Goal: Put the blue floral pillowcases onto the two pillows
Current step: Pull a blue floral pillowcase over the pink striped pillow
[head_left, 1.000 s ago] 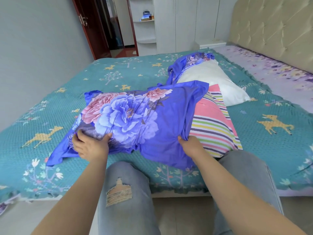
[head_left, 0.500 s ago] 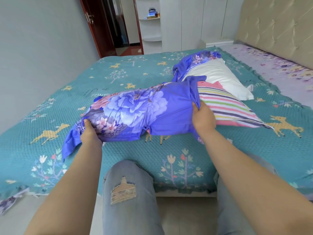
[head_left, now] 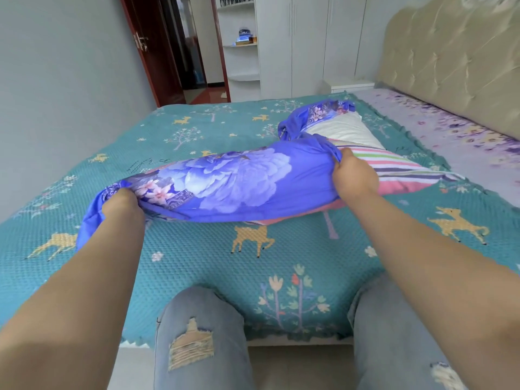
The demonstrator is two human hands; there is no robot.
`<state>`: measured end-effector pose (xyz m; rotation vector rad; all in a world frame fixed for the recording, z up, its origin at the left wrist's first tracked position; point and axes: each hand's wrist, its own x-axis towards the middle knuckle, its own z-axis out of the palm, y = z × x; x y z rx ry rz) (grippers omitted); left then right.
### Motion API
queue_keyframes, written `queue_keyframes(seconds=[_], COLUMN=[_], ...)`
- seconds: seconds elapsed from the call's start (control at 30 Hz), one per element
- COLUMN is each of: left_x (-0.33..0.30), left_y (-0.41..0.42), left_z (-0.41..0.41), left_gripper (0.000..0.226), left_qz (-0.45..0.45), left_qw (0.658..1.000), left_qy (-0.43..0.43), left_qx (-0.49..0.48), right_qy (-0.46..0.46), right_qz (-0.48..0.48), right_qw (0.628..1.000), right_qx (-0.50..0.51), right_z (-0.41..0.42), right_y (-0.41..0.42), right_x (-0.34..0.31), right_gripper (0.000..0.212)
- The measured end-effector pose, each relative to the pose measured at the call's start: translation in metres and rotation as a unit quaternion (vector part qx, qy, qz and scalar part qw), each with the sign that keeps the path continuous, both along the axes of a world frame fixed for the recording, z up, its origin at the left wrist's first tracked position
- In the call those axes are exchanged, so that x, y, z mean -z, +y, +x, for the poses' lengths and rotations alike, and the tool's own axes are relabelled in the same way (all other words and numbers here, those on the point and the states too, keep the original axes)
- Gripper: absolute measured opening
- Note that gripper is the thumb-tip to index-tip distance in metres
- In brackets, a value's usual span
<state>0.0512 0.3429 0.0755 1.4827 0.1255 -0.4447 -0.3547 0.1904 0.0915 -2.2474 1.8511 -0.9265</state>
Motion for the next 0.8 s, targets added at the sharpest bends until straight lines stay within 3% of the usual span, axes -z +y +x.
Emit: queue_keyframes(seconds=[0.13, 0.2, 0.33, 0.43, 0.57, 0.63, 0.7, 0.77, 0.8], left_x=[0.019, 0.008, -0.001, -0.005, -0.004, -0.006, -0.012, -0.023, -0.029], left_y=[-0.006, 0.000, 0.000, 0.001, 0.013, 0.021, 0.022, 0.020, 0.018], left_z=[0.034, 0.008, -0.015, -0.031, -0.040, -0.039, -0.039, -0.042, -0.043], left_gripper=[0.042, 0.042, 0.034, 0.036, 0.038, 0.034, 0.029, 0.023, 0.020], left_qz=[-0.014, -0.019, -0.081, -0.078, 0.017, 0.045, 0.032, -0.009, -0.038], left_qw=[1.000, 0.999, 0.994, 0.992, 0.980, 0.975, 0.979, 0.985, 0.989], left_qy=[-0.009, -0.014, 0.065, 0.057, 0.036, 0.014, -0.001, -0.005, -0.011], left_qx=[0.019, 0.048, 0.024, 0.084, 0.195, 0.216, 0.202, 0.170, 0.142], right_qy=[0.030, 0.020, -0.020, -0.012, -0.025, 0.032, 0.119, 0.137, 0.100], right_qz=[0.006, 0.020, 0.019, 0.051, 0.175, 0.210, 0.110, -0.021, -0.053], right_qw=[0.999, 0.999, 0.999, 0.999, 0.975, 0.965, 0.982, 0.988, 0.991], right_qx=[0.018, 0.016, 0.024, 0.011, -0.133, -0.155, -0.102, -0.072, -0.076], right_z=[-0.020, -0.021, -0.021, -0.022, -0.016, -0.015, -0.016, -0.014, -0.012], right_y=[-0.018, -0.021, -0.019, -0.018, -0.008, -0.001, 0.002, 0.002, 0.003], right_x=[-0.011, -0.008, 0.000, -0.002, 0.003, 0.010, 0.014, 0.010, 0.002], right_gripper=[0.028, 0.029, 0.028, 0.033, 0.064, 0.089, 0.088, 0.059, 0.046])
